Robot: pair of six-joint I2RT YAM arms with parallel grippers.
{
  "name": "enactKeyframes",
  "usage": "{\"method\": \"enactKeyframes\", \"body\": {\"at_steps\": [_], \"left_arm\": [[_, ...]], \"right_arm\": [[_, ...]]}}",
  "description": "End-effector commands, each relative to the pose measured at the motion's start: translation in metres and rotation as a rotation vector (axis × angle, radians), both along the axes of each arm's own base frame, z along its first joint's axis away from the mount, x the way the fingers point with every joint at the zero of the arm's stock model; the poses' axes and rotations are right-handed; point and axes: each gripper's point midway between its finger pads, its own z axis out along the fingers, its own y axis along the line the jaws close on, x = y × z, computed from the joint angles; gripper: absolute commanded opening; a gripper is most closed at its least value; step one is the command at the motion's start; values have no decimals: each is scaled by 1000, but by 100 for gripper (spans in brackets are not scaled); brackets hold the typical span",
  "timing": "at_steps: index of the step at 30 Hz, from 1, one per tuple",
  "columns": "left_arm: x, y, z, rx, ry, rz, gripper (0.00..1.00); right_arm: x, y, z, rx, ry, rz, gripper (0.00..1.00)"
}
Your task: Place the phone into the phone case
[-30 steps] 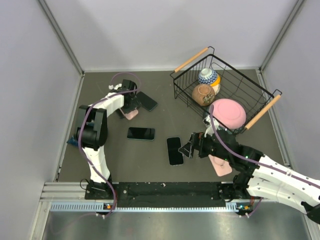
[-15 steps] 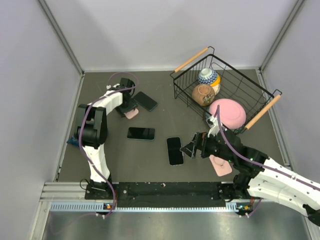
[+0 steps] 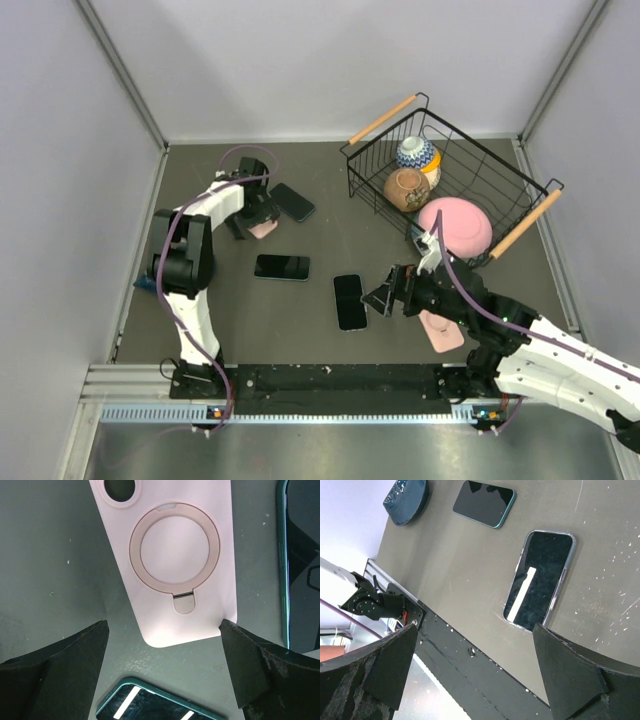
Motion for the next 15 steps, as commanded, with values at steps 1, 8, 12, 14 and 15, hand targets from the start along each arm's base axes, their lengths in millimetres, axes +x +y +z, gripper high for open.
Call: {"method": "enactKeyframes", "body": {"at_steps": [1, 8, 12, 14, 15], "left_arm": [[-5, -8, 1, -10, 58, -35, 99], [4, -12, 6, -29, 32, -26, 99], [11, -12, 2, -21, 31, -27, 99], [13, -17, -1, -30, 36, -42, 99], [14, -16, -2, -25, 38, -41, 99]], "right_arm": [[-3, 3, 16, 50, -23, 11, 99], [-4, 3, 15, 47, -24, 20, 99], [-4, 3, 14, 41, -30, 24, 99], [-3, 3, 15, 41, -35, 24, 99], [-3, 3, 15, 39, -39, 23, 99]]}}
